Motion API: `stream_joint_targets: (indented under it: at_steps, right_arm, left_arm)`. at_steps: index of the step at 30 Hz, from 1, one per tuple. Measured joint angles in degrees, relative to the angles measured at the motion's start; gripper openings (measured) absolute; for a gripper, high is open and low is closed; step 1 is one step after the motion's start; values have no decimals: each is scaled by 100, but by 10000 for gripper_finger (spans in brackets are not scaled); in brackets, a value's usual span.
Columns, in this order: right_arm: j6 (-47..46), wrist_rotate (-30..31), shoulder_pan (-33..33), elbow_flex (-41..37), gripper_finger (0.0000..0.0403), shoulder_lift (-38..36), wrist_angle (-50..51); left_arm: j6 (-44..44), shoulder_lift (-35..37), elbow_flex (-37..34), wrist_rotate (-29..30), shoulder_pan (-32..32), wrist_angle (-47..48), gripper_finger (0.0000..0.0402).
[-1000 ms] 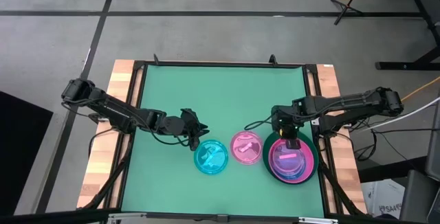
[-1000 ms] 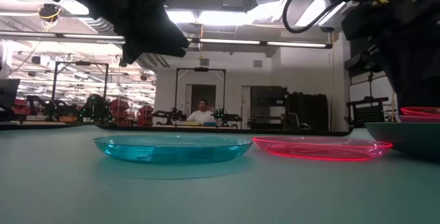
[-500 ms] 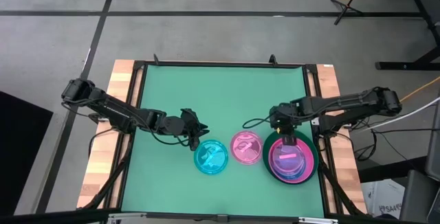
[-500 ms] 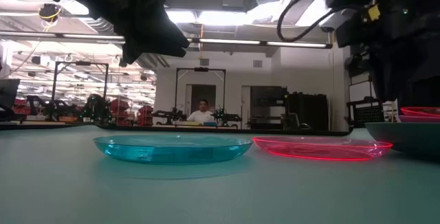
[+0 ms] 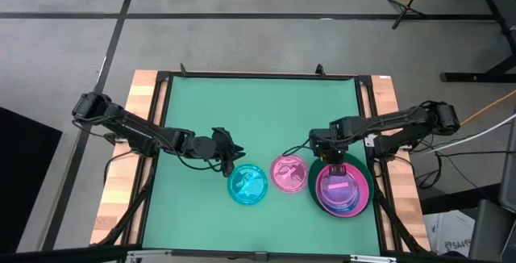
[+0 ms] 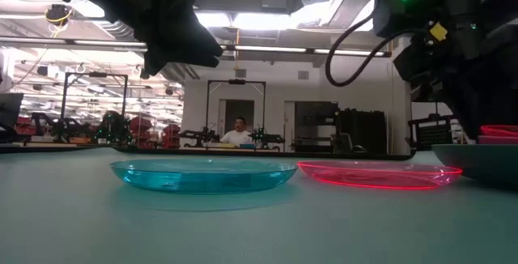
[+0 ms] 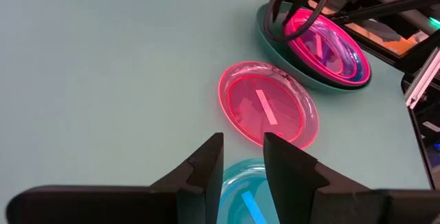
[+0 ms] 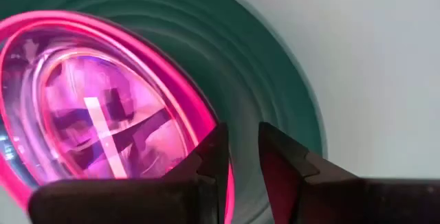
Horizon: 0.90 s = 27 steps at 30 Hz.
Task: Stack plastic plates
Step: Stack the top transparent pink plate on top of the transparent blue plate
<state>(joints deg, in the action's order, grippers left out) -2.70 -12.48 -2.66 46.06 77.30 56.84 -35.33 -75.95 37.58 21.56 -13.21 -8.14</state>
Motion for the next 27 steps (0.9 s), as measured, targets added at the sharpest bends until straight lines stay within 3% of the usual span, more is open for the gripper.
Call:
stream_joint_targets:
  at_steps: [5, 17, 27]
  right_arm:
    - [1, -214, -175, 0, 72, 23, -35]
    - [-133, -197, -1291, 0, 72, 22, -36]
    - [-507, 372, -1436, 144, 72, 22, 50]
  left_arm:
    - [0, -2, 0, 0, 2, 0, 98]
    - [0, -2, 0, 0, 2, 2, 98]
    - [0, -2, 0, 0, 2, 2, 98]
